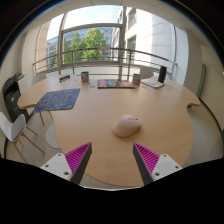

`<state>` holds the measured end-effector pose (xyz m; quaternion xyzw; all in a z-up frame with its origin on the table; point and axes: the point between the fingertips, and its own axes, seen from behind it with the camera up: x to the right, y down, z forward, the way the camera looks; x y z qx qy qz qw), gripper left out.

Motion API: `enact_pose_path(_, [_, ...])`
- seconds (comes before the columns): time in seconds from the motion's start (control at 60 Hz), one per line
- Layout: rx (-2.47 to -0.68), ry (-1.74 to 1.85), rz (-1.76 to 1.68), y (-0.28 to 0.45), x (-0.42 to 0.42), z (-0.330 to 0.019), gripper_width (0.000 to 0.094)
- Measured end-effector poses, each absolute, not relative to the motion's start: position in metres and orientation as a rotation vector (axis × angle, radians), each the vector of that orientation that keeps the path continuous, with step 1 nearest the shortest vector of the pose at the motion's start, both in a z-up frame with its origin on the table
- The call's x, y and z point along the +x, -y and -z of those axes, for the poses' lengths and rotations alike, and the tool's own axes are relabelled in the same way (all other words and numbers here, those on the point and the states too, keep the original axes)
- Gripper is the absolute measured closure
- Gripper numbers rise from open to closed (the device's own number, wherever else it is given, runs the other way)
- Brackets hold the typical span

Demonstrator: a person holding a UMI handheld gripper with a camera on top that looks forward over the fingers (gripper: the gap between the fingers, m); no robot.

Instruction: Arrange mouse

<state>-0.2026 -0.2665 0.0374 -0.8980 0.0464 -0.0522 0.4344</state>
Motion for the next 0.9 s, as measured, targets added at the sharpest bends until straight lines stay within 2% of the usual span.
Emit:
enact_pose_path(0.283, [-2.269,-0.249,0.061,0.186,-0.156,0.005,0.0087])
enact_pose_path(0.517, [-2.267,-0.286,0.044,0.135,-0.139,0.011,0.0108])
enact_pose_path(0.617, [-2.26,-0.273,0.09,0.117,-0.134,0.016,0.0213])
enact_pose_path(0.683, [-2.255,-0.251,0.15,0.11,-0.125,0.016,0.039])
enact_pose_path(0.9, [-2.257,-0.24,0.18,0.106,-0.127,0.015,0.0512])
